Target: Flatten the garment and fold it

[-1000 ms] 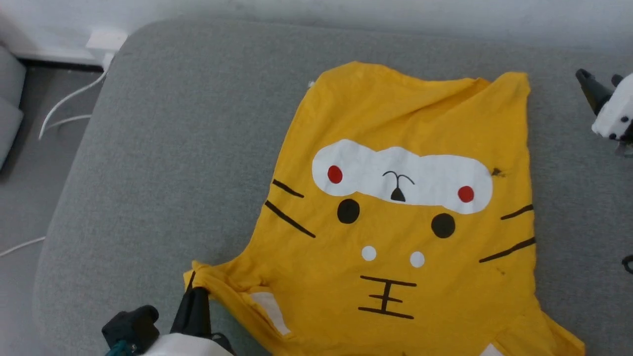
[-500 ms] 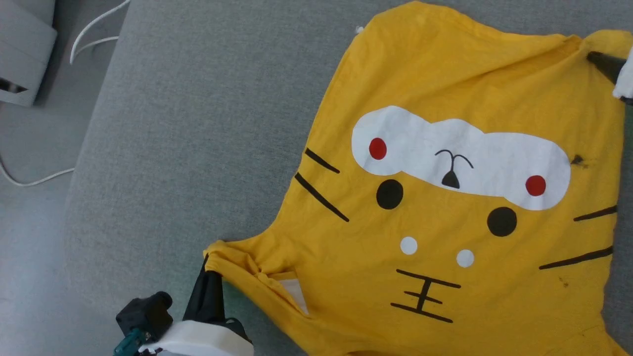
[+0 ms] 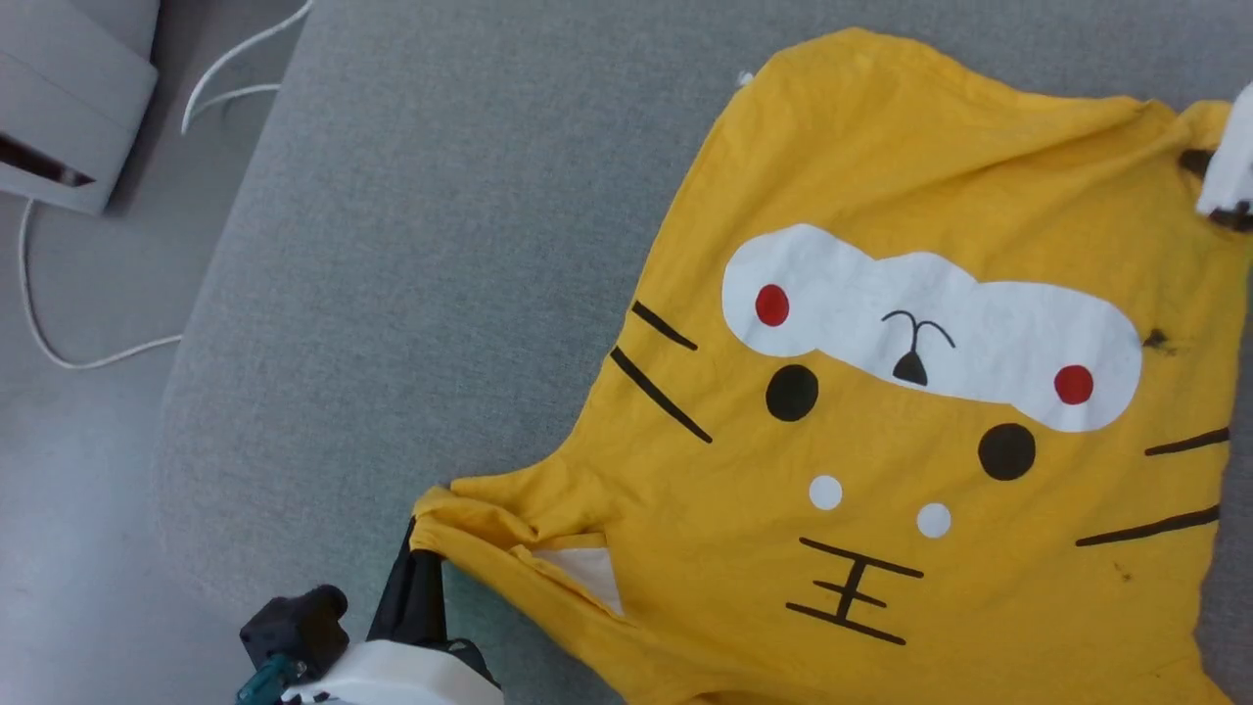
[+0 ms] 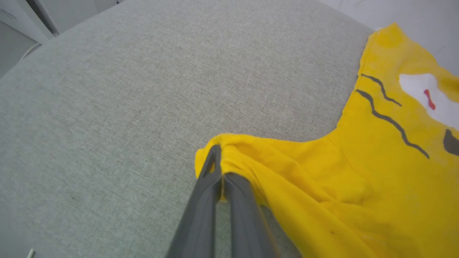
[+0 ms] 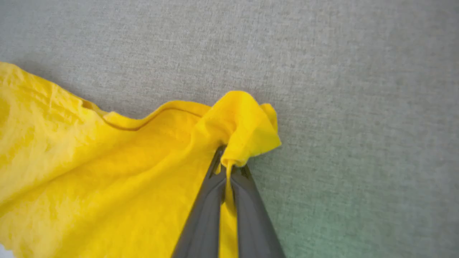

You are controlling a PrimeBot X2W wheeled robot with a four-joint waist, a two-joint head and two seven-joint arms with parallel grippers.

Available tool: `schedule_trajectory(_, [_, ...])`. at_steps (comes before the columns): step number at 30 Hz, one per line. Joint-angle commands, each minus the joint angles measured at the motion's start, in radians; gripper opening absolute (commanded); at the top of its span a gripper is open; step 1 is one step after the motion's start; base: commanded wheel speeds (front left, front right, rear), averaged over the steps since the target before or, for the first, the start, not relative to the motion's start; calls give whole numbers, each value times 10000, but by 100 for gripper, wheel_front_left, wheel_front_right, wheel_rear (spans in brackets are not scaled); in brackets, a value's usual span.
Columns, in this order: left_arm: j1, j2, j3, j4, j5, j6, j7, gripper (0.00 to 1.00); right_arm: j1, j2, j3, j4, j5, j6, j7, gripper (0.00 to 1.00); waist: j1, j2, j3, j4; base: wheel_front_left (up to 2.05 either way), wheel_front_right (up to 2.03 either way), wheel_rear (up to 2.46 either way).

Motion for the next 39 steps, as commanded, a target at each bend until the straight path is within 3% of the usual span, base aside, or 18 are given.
schedule_trajectory(1, [-130, 32, 24, 36, -56, -10, 11, 0, 637, 303, 139, 138, 64, -6, 31, 0, -1, 0, -435, -115, 0, 0, 0])
schedule_trajectory(6, [13, 191, 65, 98, -65, 78, 163, 0, 1133, -233, 1022, -1145, 351, -6, -560, 0, -1, 0, -1413, -453, 0, 0, 0])
schedule_trajectory(13, [810, 787, 349, -78, -88, 448, 695, 0, 3644, -1476, 2387, -3965, 1493, -6, -1282, 0, -1, 0, -2995, -1487, 0, 0, 0])
schedule_trajectory(18, [1415, 1190, 593, -286, -168, 692, 1071, 0, 6585, -2516, 2060, -5870, 2496, -6, -1555, 0, -1, 0, -3839, -2302, 0, 0, 0])
schedule_trajectory(22, [1752, 1376, 692, -451, -239, 801, 1282, 0, 9188, -2753, 815, -7027, 2865, -6, -1690, 0, -1, 0, -4073, -2902, 0, 0, 0])
schedule_trajectory(24, [1878, 1440, 737, -491, -271, 851, 1353, 0, 10497, -2517, -25, -7501, 2824, -6, -1688, 0, -1, 0, -4119, -3174, 0, 0, 0])
schedule_trajectory(27, [1997, 1509, 751, -538, -309, 877, 1449, 0, 12322, -1663, -1362, -8207, 2510, -6, -1443, 0, -1, 0, -4110, -3471, 0, 0, 0])
schedule_trajectory(33, [2016, 1594, 772, -583, -316, 947, 1540, 0, 14860, 1135, -3536, -9928, 1624, -6, -285, 0, -1, 0, -3908, -3868, 0, 0, 0])
schedule_trajectory(34, [2015, 1600, 762, -579, -318, 948, 1557, 0, 15043, 1554, -3771, -10215, 1453, -6, -77, 7, -1, 0, -3869, -3918, 0, 0, 0])
schedule_trajectory(35, [1995, 1601, 747, -578, -320, 946, 1571, 0, 15189, 1908, -3974, -10424, 1246, -6, 166, 29, -1, 0, -3820, -3947, 0, 0, 0])
schedule_trajectory(36, [1958, 1595, 740, -583, -325, 942, 1572, 0, 15281, 2152, -4028, -10655, 1032, -6, 403, 78, -1, 0, -3758, -3973, 0, 0, 0])
schedule_trajectory(37, [1919, 1591, 737, -586, -329, 938, 1568, 0, 15233, 2372, -4112, -10921, 921, -6, 436, 100, -1, 0, -3706, -4004, 0, 0, 0])
schedule_trajectory(39, [1839, 1597, 740, -576, -336, 934, 1574, 0, 15009, 2557, -4219, -11373, 663, -6, 266, 100, -1, 0, -3629, -4046, 0, 0, 0])
